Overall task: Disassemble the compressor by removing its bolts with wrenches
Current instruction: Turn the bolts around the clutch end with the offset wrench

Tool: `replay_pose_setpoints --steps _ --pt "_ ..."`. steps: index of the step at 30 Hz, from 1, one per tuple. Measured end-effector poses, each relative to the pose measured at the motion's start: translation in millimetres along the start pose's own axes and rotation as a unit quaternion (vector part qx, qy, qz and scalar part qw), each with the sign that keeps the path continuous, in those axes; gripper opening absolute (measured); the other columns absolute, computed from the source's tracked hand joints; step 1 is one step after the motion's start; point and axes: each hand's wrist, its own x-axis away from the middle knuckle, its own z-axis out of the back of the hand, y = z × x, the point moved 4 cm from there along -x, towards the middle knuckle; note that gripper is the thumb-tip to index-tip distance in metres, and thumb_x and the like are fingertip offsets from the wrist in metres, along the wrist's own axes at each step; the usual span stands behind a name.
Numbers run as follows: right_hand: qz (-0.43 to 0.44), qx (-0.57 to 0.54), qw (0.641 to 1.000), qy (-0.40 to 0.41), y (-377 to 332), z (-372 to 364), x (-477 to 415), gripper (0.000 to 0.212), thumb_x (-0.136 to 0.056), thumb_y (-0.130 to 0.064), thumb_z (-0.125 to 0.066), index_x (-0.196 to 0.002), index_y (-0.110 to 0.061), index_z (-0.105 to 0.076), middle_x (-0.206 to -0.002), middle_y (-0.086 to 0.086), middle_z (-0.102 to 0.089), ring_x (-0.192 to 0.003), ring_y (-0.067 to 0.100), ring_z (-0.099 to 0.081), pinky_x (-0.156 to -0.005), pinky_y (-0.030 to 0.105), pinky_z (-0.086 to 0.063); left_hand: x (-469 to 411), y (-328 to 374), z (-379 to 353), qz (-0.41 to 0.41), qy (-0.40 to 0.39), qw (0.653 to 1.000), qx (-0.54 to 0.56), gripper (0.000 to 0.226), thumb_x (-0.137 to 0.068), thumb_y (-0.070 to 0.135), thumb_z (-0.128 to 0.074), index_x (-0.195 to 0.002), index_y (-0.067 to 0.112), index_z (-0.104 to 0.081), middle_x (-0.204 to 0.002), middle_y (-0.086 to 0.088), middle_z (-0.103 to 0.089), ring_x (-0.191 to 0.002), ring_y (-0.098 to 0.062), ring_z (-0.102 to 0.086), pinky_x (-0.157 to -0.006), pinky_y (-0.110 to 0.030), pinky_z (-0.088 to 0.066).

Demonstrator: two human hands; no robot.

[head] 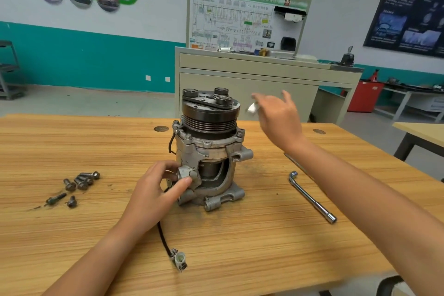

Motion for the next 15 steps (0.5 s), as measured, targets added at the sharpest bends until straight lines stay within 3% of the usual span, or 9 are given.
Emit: replay_pose_setpoints --steps 2,4,8,13,15 --pt "-0.104 -0.051 0.993 -0.018 7 22 7 0.029 -0.094 -0.007 -0.048 -0.121 0.0 -0.053 -0.064 0.009 -0.056 -0.058 0.03 -0.057 -0.061 0.034 -0.045 -1 0 -1 0.0 0.002 1.0 0.0 0.028 -0.08 0.026 -0.07 -0.105 0.023 -0.057 -0.1 0.01 -0.06 -0.092 0.002 -0.057 -0.073 -0.002 -0.038" --pt "-0.121 -0.026 0.988 -0.096 4 34 20 0.031 -0.097 -0.013 -0.041 -0.127 -0.008 -0.046 -0.057 0.001 -0.047 -0.049 0.024 -0.049 -0.045 0.028 -0.035 -1 0 -2 0.001 0.005 1.0 0.001 0.029 -0.08 0.024 -0.071 -0.105 0.022 -0.058 -0.1 0.009 -0.061 -0.092 0.003 -0.056 -0.072 0.001 -0.036" --pt "-0.064 0.106 0.949 -0.288 -15 43 48 0.033 -0.096 -0.013 -0.039 -0.128 -0.022 -0.037 -0.06 -0.003 -0.044 -0.055 0.018 -0.047 -0.043 0.028 -0.032 -1 1 -1 -0.001 0.007 1.0 0.003 0.03 -0.08 0.025 -0.071 -0.106 0.021 -0.058 -0.098 0.009 -0.061 -0.091 0.006 -0.056 -0.074 0.002 -0.035" --pt "-0.038 0.19 0.919 -0.344 -34 48 39 0.041 -0.089 0.0 -0.041 -0.128 -0.012 -0.037 -0.059 -0.003 -0.034 -0.049 0.015 -0.032 -0.04 0.026 -0.02 0 2 0 0.0 0.005 1.0 0.001 0.028 -0.08 0.026 -0.07 -0.106 0.022 -0.058 -0.099 0.009 -0.061 -0.092 0.005 -0.056 -0.074 0.002 -0.035" --pt "-0.016 0.228 0.9 -0.372 -45 47 32 0.045 -0.087 0.003 -0.042 -0.131 -0.002 -0.033 -0.068 0.001 -0.048 -0.057 0.018 -0.039 -0.039 0.026 -0.02 0 2 0 0.0 0.005 1.0 0.003 0.028 -0.08 0.025 -0.07 -0.105 0.021 -0.059 -0.098 0.009 -0.061 -0.091 0.007 -0.055 -0.074 0.002 -0.034"
